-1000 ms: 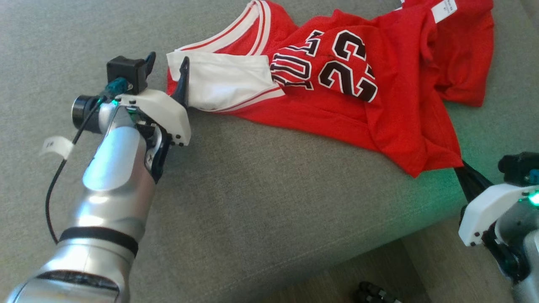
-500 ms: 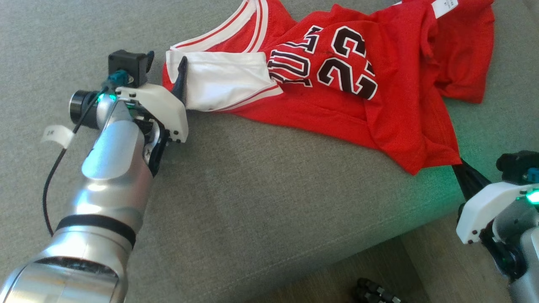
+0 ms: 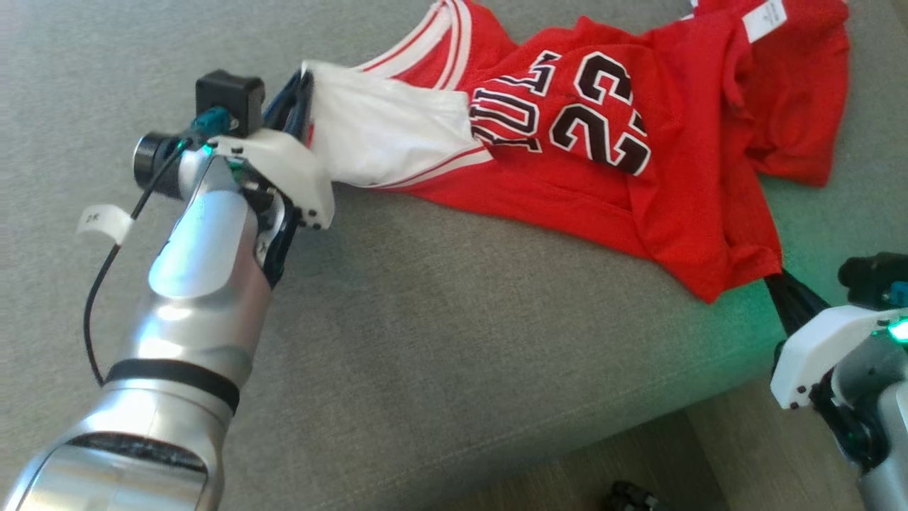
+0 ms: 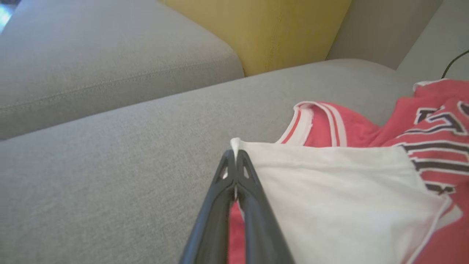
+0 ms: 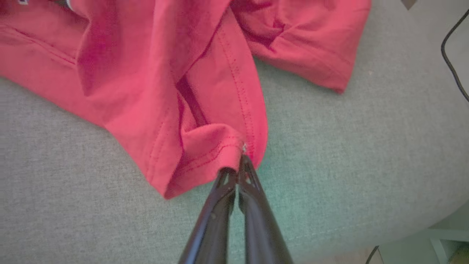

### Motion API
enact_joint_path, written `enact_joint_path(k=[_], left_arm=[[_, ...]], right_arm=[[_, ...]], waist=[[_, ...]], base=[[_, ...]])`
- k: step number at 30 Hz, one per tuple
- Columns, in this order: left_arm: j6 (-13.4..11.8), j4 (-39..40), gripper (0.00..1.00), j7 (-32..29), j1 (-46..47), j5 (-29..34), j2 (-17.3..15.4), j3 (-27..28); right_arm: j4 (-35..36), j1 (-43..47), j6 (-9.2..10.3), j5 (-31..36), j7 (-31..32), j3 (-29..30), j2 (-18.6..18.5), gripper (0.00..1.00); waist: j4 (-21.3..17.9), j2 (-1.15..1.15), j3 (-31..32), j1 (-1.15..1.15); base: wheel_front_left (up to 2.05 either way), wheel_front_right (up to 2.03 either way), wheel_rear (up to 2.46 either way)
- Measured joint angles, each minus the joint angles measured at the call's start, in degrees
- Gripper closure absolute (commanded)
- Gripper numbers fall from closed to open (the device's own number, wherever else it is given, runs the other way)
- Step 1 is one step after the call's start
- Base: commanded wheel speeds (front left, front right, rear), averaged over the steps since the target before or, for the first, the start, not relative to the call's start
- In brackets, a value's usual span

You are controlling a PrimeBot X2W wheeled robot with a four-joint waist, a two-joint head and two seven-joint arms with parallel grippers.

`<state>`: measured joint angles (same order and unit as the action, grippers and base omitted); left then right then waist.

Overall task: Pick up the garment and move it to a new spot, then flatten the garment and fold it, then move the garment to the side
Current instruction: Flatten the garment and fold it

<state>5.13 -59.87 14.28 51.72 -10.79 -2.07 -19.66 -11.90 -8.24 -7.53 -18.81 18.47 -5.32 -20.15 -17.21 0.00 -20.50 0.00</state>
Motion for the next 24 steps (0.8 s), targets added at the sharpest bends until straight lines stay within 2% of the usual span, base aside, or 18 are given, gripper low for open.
enact_joint_path(k=[6, 10, 14, 15, 20, 24], left_arm=[[0.00, 9.09, 1.00, 0.02, -4.30, -0.96, 0.29, 0.40], [-0.04, 16.33, 1.00, 0.02, -9.06, -0.96, 0.23, 1.99], [-0.07, 25.18, 1.00, 0.02, -13.21, -0.96, -0.27, 4.34], [-0.07, 25.18, 1.00, 0.02, -13.21, -0.96, -0.27, 4.34], [-0.14, 35.05, 1.00, 0.02, -18.96, -0.96, -2.37, 8.66], [-0.62, 41.36, 1.00, 0.03, -22.47, -0.91, -3.65, 11.63]], right_arm=[[2.54, -0.09, 0.00, -1.60, -3.01, -0.60, -1.20, 1.00], [5.56, -1.27, 0.00, -2.93, -5.03, -2.96, -4.47, 1.00], [8.79, -4.97, 0.00, -9.25, -6.17, -7.89, -7.64, 1.00], [8.79, -4.97, 0.00, -9.25, -6.17, -7.89, -7.64, 1.00], [10.65, -10.83, 0.00, -19.72, -5.45, -12.09, -11.57, 1.00], [10.31, -14.83, 0.00, -35.33, -0.55, -11.85, -10.66, 1.00]], waist=[[2.67, 0.00, 1.85, 0.00], [4.96, 0.00, 4.05, 0.00], [7.42, 0.00, 6.98, 0.00], [7.42, 0.00, 6.98, 0.00], [10.69, 0.00, 10.94, 0.00], [12.88, 0.00, 14.45, 0.00]], base=[[0.00, 0.00, 0.00], [0.00, 0.00, 0.00], [0.00, 0.00, 0.00], [0.00, 0.00, 0.00], [0.00, 0.00, 0.00], [0.00, 0.00, 0.00]])
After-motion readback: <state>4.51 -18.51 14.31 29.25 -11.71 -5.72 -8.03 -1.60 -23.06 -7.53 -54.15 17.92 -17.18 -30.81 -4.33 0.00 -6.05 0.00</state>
